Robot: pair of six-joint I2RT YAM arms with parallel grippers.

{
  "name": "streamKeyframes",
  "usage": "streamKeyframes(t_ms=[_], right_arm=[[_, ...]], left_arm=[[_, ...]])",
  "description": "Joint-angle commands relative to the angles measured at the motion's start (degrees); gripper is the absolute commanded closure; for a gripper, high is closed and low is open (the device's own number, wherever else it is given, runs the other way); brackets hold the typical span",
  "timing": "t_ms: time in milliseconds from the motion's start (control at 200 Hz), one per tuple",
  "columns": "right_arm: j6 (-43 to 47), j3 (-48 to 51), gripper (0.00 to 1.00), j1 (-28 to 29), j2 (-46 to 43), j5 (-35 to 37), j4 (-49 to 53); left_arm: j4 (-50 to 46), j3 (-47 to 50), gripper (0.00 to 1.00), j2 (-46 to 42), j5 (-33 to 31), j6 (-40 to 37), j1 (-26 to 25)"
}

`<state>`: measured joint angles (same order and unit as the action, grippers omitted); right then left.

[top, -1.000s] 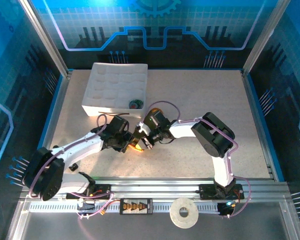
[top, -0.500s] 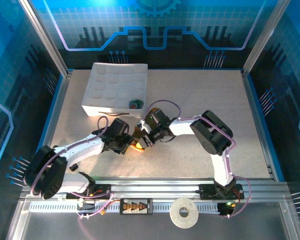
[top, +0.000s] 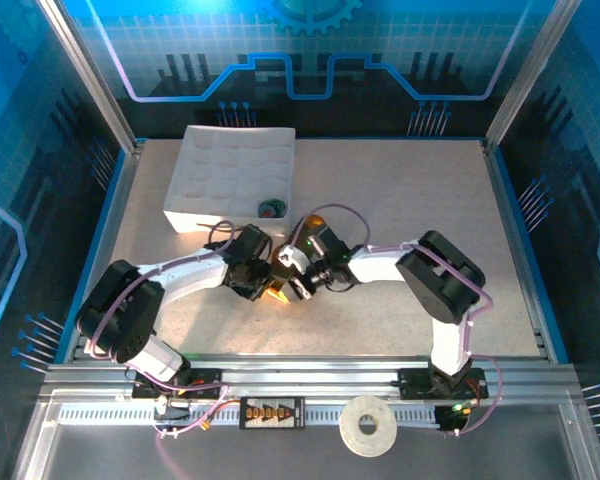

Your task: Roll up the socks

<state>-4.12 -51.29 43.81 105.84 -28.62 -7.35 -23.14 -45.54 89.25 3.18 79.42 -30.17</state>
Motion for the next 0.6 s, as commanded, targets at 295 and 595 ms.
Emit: streamKeyframes(t_ms=[295, 595], right_arm=[[34.3, 16.4, 0.43, 18.2, -14.0, 47.1, -19.2], [38.9, 8.6, 0.56, 20.3, -4.5, 50.6, -18.2]], left_arm=[[-18.3, -4.3, 0.9, 9.0, 2.7, -3.1, 2.5], [-19.4, -7.0, 0.91, 11.7, 4.9, -4.1, 3.5]])
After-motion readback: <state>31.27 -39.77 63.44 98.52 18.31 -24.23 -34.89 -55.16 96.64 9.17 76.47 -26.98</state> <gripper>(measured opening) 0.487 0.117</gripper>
